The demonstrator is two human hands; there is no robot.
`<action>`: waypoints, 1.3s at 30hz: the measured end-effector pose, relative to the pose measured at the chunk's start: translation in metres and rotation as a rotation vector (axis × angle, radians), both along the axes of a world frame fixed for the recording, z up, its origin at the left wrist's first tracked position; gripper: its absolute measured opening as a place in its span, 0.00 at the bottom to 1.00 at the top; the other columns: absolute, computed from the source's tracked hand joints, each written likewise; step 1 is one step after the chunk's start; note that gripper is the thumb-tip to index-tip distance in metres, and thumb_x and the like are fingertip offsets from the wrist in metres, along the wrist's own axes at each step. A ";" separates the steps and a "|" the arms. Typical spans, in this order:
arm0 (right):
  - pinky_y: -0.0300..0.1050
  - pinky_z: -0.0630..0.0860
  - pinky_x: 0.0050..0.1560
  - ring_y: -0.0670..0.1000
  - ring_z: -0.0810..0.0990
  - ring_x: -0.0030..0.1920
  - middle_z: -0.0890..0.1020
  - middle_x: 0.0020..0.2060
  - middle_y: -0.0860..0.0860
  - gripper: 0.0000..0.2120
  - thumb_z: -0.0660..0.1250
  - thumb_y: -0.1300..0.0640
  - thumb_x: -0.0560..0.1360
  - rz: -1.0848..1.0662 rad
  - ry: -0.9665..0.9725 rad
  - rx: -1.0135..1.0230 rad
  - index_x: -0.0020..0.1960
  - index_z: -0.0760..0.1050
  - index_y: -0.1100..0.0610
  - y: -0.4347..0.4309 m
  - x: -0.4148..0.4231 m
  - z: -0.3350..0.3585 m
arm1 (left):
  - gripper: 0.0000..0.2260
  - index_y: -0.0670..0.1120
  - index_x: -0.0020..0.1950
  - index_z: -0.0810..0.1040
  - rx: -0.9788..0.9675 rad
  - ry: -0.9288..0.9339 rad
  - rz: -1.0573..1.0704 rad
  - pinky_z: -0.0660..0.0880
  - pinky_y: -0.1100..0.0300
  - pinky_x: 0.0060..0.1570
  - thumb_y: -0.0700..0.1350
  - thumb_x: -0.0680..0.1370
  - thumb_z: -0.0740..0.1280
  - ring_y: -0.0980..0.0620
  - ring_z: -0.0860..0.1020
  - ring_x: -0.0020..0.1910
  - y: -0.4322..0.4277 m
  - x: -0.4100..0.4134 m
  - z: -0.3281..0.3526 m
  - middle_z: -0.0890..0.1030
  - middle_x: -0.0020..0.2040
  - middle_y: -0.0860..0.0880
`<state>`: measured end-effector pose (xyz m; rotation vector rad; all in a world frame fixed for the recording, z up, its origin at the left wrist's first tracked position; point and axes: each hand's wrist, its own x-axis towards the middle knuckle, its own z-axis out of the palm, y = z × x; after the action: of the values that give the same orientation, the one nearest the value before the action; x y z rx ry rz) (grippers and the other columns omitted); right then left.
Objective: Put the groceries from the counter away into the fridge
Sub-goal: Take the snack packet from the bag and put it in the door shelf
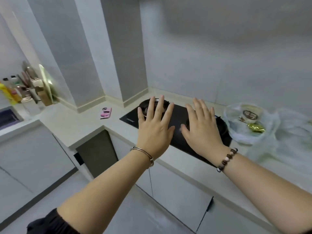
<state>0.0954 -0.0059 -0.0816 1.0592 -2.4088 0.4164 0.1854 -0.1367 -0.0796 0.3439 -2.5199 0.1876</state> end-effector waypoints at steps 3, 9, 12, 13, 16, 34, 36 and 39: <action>0.59 0.49 0.72 0.58 0.54 0.75 0.58 0.74 0.59 0.29 0.61 0.49 0.76 -0.085 -0.029 0.012 0.73 0.60 0.60 0.018 -0.031 -0.014 | 0.28 0.49 0.75 0.59 0.017 -0.038 -0.090 0.54 0.33 0.66 0.54 0.75 0.57 0.40 0.53 0.76 0.007 -0.043 -0.015 0.57 0.76 0.43; 0.55 0.47 0.74 0.56 0.50 0.76 0.55 0.76 0.57 0.29 0.60 0.49 0.78 -0.238 -0.089 0.036 0.75 0.57 0.58 0.033 -0.094 -0.037 | 0.28 0.49 0.74 0.60 0.024 -0.121 -0.255 0.58 0.32 0.65 0.55 0.76 0.58 0.39 0.54 0.75 0.005 -0.130 -0.040 0.58 0.76 0.42; 0.56 0.50 0.75 0.56 0.50 0.76 0.55 0.76 0.57 0.30 0.60 0.50 0.78 -0.300 -0.113 0.024 0.75 0.56 0.59 0.030 -0.126 -0.045 | 0.30 0.48 0.74 0.60 0.030 -0.121 -0.340 0.59 0.31 0.64 0.54 0.75 0.64 0.38 0.56 0.75 0.000 -0.173 -0.048 0.59 0.76 0.42; 0.56 0.51 0.75 0.56 0.51 0.76 0.55 0.75 0.57 0.30 0.61 0.50 0.77 -0.321 -0.120 0.021 0.75 0.57 0.59 0.028 -0.135 -0.048 | 0.30 0.48 0.74 0.60 0.027 -0.124 -0.366 0.59 0.31 0.64 0.54 0.75 0.64 0.38 0.56 0.75 -0.001 -0.187 -0.050 0.58 0.76 0.41; 0.57 0.54 0.74 0.56 0.53 0.76 0.57 0.75 0.58 0.30 0.62 0.50 0.76 -0.385 -0.140 0.029 0.74 0.59 0.60 0.022 -0.160 -0.058 | 0.31 0.48 0.74 0.58 0.026 -0.137 -0.431 0.61 0.33 0.64 0.55 0.75 0.64 0.38 0.57 0.74 -0.006 -0.227 -0.055 0.58 0.76 0.41; 0.50 0.58 0.72 0.57 0.60 0.72 0.62 0.73 0.58 0.28 0.64 0.58 0.75 -0.583 -0.313 0.107 0.73 0.60 0.60 0.130 -0.381 -0.100 | 0.29 0.51 0.78 0.44 0.197 -0.403 -0.589 0.53 0.44 0.71 0.54 0.81 0.55 0.44 0.47 0.77 0.054 -0.426 -0.107 0.45 0.78 0.45; 0.49 0.61 0.70 0.56 0.63 0.70 0.66 0.71 0.56 0.27 0.63 0.60 0.75 -0.568 -0.335 0.115 0.72 0.61 0.60 0.137 -0.416 -0.107 | 0.29 0.51 0.78 0.43 0.196 -0.439 -0.574 0.52 0.45 0.72 0.54 0.81 0.54 0.44 0.46 0.77 0.061 -0.444 -0.112 0.44 0.78 0.45; 0.49 0.66 0.62 0.55 0.69 0.63 0.74 0.63 0.54 0.22 0.62 0.60 0.75 -0.587 -0.358 0.164 0.69 0.66 0.59 0.139 -0.455 -0.121 | 0.29 0.51 0.77 0.42 0.217 -0.481 -0.537 0.52 0.45 0.73 0.55 0.81 0.53 0.45 0.46 0.77 0.068 -0.467 -0.119 0.44 0.78 0.46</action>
<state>-0.3591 0.1332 -0.2030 0.3053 -2.9573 0.2147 -0.2814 -0.0689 -0.1986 -0.3457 -3.0046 -0.2457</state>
